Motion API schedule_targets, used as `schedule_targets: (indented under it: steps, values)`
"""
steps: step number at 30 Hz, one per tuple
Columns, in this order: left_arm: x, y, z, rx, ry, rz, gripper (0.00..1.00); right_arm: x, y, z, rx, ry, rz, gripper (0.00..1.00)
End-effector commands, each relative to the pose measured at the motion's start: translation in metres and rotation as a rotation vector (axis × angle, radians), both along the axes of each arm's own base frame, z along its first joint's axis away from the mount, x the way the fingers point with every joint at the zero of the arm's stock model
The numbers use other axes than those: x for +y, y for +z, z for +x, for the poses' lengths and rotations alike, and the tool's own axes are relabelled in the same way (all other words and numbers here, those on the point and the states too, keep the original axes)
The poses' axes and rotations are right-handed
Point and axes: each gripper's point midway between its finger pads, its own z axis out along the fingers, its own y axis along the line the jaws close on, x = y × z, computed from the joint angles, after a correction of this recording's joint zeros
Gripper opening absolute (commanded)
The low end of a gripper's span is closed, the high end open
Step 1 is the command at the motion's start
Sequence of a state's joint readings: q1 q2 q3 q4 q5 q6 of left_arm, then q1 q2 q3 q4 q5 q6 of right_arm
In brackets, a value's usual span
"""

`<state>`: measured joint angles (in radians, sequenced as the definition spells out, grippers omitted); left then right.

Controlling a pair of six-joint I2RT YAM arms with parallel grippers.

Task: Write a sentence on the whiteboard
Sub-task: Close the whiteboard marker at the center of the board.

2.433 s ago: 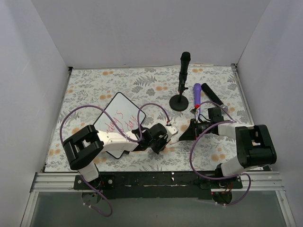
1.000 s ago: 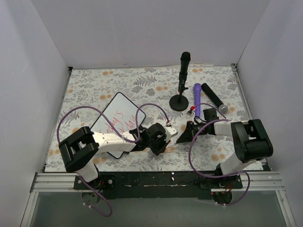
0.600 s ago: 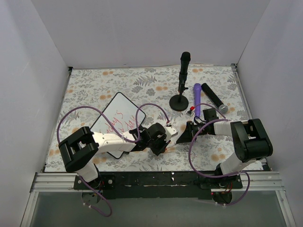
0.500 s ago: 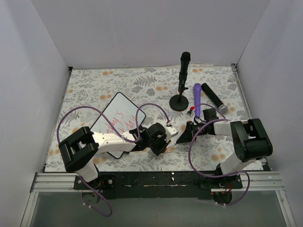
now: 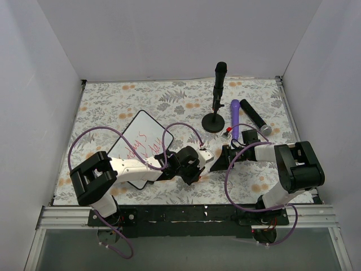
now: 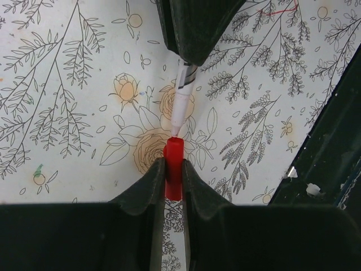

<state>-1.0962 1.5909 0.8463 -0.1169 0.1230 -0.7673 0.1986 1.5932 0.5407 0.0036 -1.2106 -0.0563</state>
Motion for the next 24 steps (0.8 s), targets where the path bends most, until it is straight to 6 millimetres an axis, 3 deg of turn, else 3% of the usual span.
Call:
schedule_targets:
  steps: [1,14,24]
  values:
    - [-0.017,0.033,0.005,-0.044,-0.008,-0.097,0.0,0.005,0.008,0.003,-0.022,0.026,0.039,0.01]
    - [-0.025,0.036,0.008,-0.058,-0.009,-0.116,0.0,0.009,0.017,-0.004,-0.008,0.071,0.094,0.01]
    - [-0.043,0.061,0.026,-0.143,0.024,-0.218,0.0,0.013,0.026,-0.011,-0.005,0.113,0.142,0.01]
